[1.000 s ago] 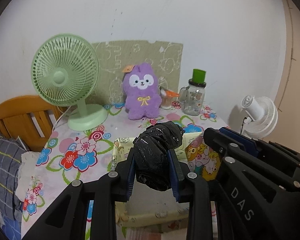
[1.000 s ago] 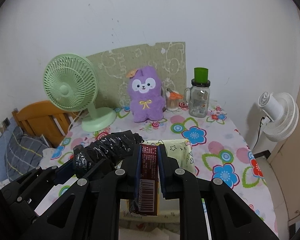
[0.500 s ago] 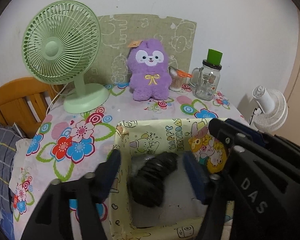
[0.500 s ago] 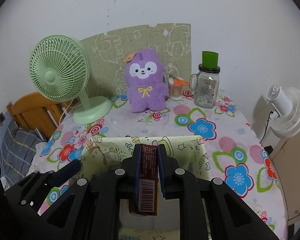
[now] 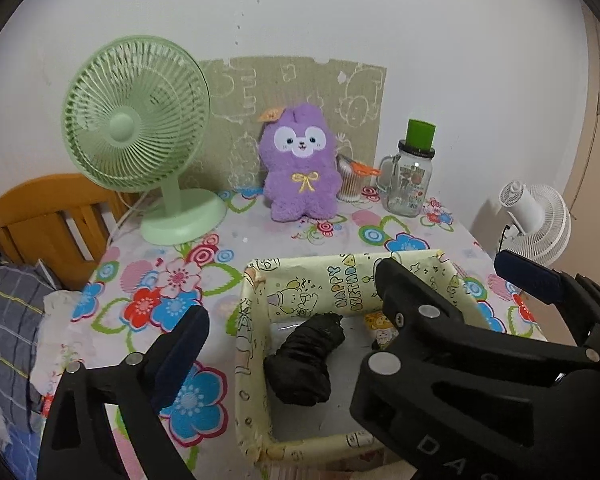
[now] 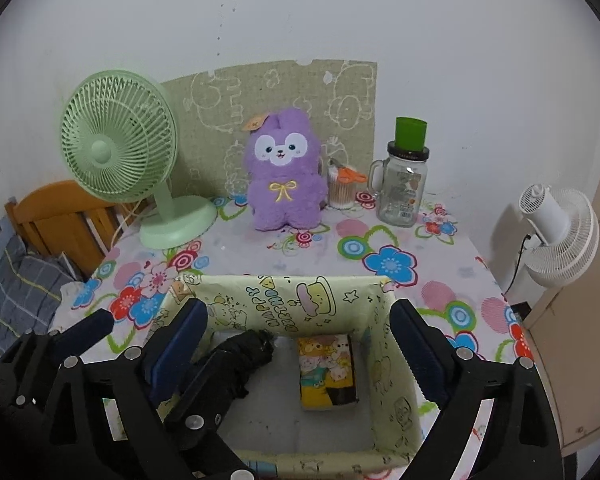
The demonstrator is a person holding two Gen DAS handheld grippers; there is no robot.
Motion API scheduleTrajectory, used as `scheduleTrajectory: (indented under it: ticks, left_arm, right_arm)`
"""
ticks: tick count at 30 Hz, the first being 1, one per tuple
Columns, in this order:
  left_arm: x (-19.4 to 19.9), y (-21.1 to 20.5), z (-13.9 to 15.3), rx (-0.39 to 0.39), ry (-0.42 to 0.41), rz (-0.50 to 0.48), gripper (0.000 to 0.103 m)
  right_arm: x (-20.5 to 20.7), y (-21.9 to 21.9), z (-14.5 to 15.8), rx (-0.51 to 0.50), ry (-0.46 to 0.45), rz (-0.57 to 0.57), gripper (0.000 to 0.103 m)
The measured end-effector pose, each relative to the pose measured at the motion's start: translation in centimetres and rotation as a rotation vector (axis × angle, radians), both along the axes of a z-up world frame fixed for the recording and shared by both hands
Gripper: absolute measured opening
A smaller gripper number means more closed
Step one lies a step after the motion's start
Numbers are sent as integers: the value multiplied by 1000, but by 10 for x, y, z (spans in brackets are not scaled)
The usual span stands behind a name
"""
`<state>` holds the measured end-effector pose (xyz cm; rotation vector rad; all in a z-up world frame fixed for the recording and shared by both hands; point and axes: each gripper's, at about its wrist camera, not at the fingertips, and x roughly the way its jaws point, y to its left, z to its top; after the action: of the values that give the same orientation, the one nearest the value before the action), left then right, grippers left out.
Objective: Organize soft objects
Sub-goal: 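Open both tools to drop the bundle and snack bar into the box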
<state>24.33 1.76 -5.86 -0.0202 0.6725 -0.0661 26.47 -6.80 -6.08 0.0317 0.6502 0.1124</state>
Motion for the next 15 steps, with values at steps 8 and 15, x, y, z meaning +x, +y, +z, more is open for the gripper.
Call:
scheduleTrajectory:
  ticks: [8, 15]
  left_arm:
    - [-37, -8, 29, 24, -69, 11, 103]
    - [-68, -12, 47, 29, -103, 12, 103]
  right_arm:
    - [-42, -6, 32, 5, -63, 1, 100]
    - [-77, -11, 51, 16, -81, 11, 101]
